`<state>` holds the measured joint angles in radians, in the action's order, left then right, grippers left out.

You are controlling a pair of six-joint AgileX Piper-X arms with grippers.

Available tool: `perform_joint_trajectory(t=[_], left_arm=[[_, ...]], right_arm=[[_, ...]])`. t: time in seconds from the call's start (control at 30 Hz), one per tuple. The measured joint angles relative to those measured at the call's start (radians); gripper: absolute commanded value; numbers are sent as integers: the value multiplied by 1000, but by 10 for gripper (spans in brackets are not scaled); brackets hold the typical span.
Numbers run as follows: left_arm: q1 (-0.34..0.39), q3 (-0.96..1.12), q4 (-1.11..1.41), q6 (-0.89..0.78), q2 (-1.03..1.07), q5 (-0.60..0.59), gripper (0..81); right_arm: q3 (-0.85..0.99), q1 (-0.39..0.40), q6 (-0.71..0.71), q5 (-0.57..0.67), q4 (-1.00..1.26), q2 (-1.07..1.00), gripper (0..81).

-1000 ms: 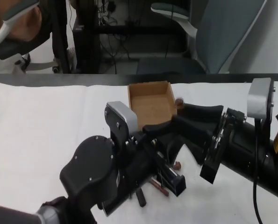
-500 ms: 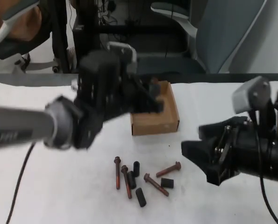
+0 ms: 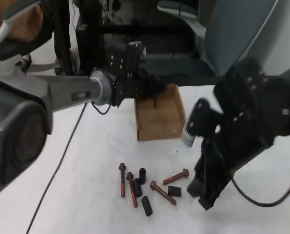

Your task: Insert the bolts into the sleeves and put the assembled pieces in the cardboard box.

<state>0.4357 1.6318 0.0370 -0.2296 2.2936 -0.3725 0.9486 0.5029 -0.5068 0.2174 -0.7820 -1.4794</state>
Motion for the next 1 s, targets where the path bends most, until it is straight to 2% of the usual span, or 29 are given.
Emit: perform_joint_trajectory(t=[0.1, 0.4, 0.53, 0.67, 0.73, 0.87, 1.0], left_arm=[[0, 12, -9, -7, 19, -24, 700], [-37, 17, -44, -14, -31, -104, 700], [-99, 17, -146, 2, -113, -153, 700], [-176, 18, -305, 89, -200, -208, 700], [-212, 21, -389, 145, -228, -215, 700], [-285, 22, -522, 251, -262, -223, 700], [-347, 23, -599, 286, -269, -265, 700]], right_arm=[[3, 5, -35, -11, -23, -52, 480], [4, 92, -110, -11, 50, -138, 480], [7, 126, -154, -46, 120, -145, 480], [11, 128, -242, -118, 155, -163, 480], [11, 128, -284, -156, 163, -176, 454], [11, 128, -344, -189, 188, -203, 333], [11, 128, -376, -195, 223, -233, 332]])
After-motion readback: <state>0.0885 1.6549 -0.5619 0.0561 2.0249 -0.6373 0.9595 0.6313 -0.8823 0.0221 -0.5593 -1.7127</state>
